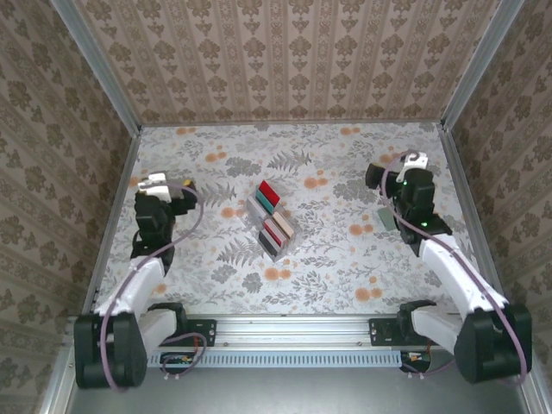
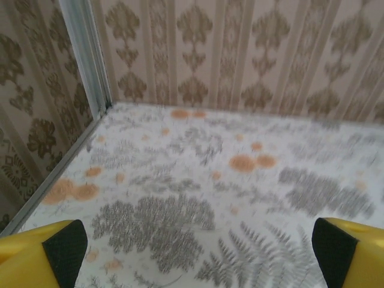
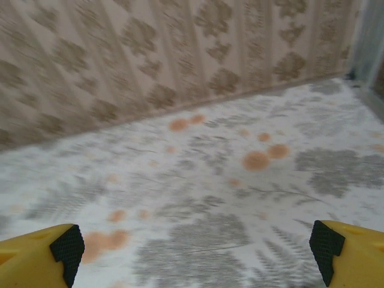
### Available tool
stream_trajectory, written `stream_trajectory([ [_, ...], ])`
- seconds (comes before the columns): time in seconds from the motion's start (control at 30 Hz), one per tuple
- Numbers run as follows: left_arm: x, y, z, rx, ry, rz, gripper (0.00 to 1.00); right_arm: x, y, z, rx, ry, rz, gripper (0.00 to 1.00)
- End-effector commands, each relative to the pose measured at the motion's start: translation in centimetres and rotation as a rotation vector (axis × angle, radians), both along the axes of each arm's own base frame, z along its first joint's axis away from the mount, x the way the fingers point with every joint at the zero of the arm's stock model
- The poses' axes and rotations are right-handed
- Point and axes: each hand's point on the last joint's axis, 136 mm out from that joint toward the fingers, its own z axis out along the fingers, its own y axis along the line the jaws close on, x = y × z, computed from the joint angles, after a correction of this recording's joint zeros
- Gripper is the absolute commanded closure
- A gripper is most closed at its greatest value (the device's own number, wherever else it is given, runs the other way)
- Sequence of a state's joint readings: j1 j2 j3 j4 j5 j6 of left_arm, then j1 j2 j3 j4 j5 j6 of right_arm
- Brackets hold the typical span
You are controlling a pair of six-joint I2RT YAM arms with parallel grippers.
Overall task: Put the credit cards into the card holder
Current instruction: Rotate the storage box at the center of the table.
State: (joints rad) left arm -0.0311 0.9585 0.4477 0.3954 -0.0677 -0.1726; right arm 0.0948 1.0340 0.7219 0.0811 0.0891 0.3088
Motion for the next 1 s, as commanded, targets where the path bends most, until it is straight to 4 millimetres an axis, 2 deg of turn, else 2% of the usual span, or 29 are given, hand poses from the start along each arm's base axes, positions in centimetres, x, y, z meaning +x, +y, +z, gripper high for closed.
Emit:
stream_trajectory([
  [0.0, -3.1, 0.4, -2.2, -0.293, 0.207, 0.106, 0.0, -4.7, 6.4, -4.7, 0.322, 0.308, 0.257, 0.04],
  [0.1, -4.5, -4.7, -1.9, -0.424, 0.256, -0.169, 0.0, -6.8, 10.2, -5.2, 0.438, 0.375, 0.408, 0.12],
  [0.17, -5.7, -7.4, -2.6, -0.532, 0.315, -0.286, 0.0, -8.0, 10.9, -6.9, 0.425, 0.456, 0.388, 0.17],
  [0.27, -7.9, -10.7, -4.6, -0.608, 0.445, -0.409, 0.0, -9.7, 13.1, -9.6, 0.42, 0.544, 0.434, 0.25],
  [0.37, -10.6, -13.6, -6.8, -0.608, 0.554, -0.489, 0.0, -11.1, 15.0, -12.2, 0.389, 0.647, 0.479, 0.35],
  [0.53, -13.9, -16.5, -9.6, -0.596, 0.655, -0.557, 0.0, -12.1, 18.6, -14.9, 0.394, 0.716, 0.538, 0.48],
  [0.57, -14.3, -17.1, -9.9, -0.603, 0.662, -0.572, 0.0, -12.2, 18.6, -15.4, 0.384, 0.734, 0.523, 0.52],
  [0.63, -15.1, -18.3, -10.2, -0.597, 0.675, -0.612, 0.0, -12.0, 18.0, -16.4, 0.37, 0.749, 0.465, 0.53],
  [0.87, -16.1, -21.0, -11.4, -0.57, 0.739, -0.691, 0.0, -12.3, 22.1, -17.4, 0.455, 0.762, 0.564, 0.6],
  [0.97, -16.2, -22.0, -11.9, -0.554, 0.771, -0.714, 0.0, -12.4, 23.7, -19.0, 0.472, 0.788, 0.561, 0.62],
])
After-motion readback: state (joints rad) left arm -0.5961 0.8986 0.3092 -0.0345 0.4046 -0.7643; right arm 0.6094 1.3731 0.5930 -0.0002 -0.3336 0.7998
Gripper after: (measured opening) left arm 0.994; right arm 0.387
